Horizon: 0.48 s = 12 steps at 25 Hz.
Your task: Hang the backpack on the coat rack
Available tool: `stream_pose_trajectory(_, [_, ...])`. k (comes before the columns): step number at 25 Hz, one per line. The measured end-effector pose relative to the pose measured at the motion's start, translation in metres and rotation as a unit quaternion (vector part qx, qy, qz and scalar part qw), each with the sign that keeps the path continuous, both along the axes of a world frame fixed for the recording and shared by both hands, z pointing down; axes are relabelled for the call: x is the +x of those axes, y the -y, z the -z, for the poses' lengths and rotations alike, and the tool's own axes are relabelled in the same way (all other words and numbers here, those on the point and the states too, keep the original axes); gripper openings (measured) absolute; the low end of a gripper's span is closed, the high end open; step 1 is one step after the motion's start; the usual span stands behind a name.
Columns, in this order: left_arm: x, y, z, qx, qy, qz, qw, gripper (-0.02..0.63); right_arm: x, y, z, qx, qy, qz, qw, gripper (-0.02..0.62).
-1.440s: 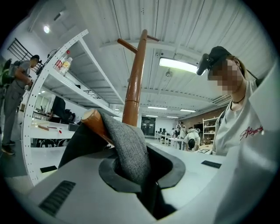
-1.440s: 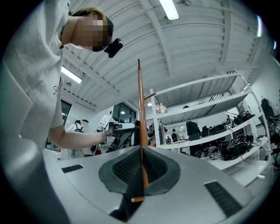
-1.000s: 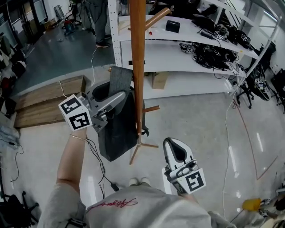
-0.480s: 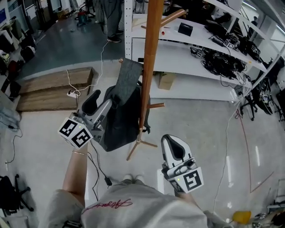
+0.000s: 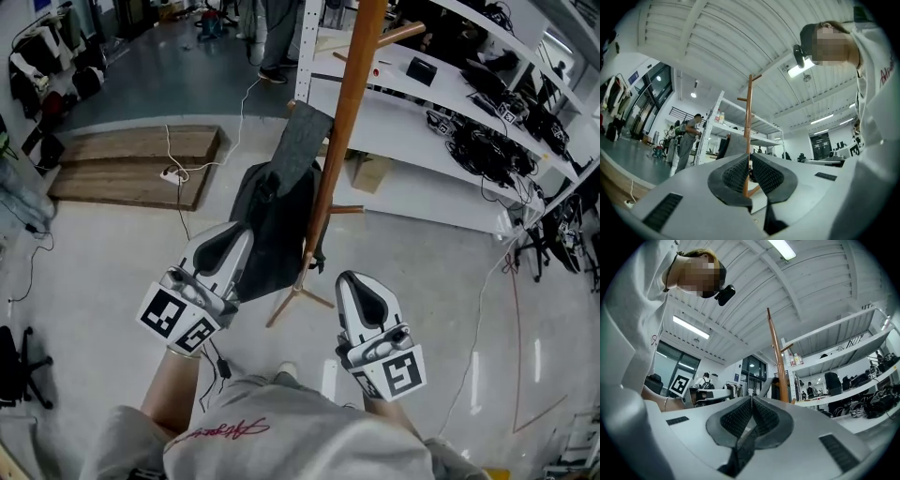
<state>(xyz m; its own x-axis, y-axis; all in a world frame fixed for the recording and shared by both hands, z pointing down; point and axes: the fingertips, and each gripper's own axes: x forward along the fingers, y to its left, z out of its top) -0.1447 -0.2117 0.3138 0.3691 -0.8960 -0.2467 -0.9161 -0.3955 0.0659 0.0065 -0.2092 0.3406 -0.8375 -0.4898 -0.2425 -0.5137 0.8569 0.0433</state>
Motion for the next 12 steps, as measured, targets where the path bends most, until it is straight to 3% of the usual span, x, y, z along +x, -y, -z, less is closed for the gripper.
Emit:
stream_pose_trajectory(3, [0.011, -0.025, 0.005, 0.009, 0.006, 0.005, 0.9999, 0.028, -0.004, -0.019, 0.007, 0.009, -0.003, 0.004, 1.000, 0.021])
stream_pose_trajectory(6, [0.016, -0.049, 0.010, 0.015, -0.012, -0.006, 0.9998, 0.017, -0.008, -0.043, 0.010, 0.012, -0.003, 0.004, 1.000, 0.021])
stream_pose_trajectory(12, [0.027, -0.108, -0.008, -0.025, -0.042, -0.050, 0.9975, 0.017, -0.011, -0.100, 0.006, 0.009, -0.006, -0.013, 1.000, 0.021])
